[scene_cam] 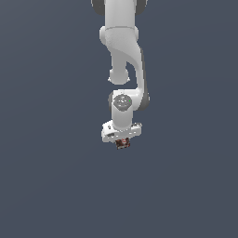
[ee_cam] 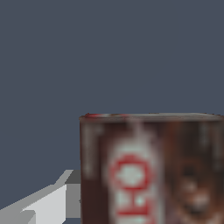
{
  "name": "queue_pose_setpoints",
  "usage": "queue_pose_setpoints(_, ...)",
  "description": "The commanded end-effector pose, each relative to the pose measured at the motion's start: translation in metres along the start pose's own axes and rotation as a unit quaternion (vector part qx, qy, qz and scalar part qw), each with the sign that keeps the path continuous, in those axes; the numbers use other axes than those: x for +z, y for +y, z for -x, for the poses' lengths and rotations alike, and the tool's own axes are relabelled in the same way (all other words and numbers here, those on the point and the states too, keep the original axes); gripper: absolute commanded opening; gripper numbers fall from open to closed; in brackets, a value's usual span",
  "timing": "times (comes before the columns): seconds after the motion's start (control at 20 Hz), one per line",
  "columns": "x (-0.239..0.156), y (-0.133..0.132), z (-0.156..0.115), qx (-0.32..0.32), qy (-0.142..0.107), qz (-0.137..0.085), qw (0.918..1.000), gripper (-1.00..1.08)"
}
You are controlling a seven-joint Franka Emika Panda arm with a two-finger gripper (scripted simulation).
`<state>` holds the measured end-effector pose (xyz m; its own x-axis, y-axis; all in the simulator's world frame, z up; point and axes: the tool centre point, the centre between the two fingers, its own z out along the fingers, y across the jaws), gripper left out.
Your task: Pick up the object and move it to a goal position.
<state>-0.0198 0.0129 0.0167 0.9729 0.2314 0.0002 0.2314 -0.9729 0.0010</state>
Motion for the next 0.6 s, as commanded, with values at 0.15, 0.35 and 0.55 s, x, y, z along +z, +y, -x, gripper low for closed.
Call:
queue_pose_setpoints(0.15,0.0,-0.007,-0.003,-0.001,0.0,0.0,1.0,-1.0)
queue_pose_setpoints(0.35,-0.002,-0.025,-0.012,-0.001,0.0,0.0,1.0,-1.0)
queue_pose_setpoints(0.55,-0.006,-0.054,-0.028,-0.001,0.0,0.0,1.0,-1.0)
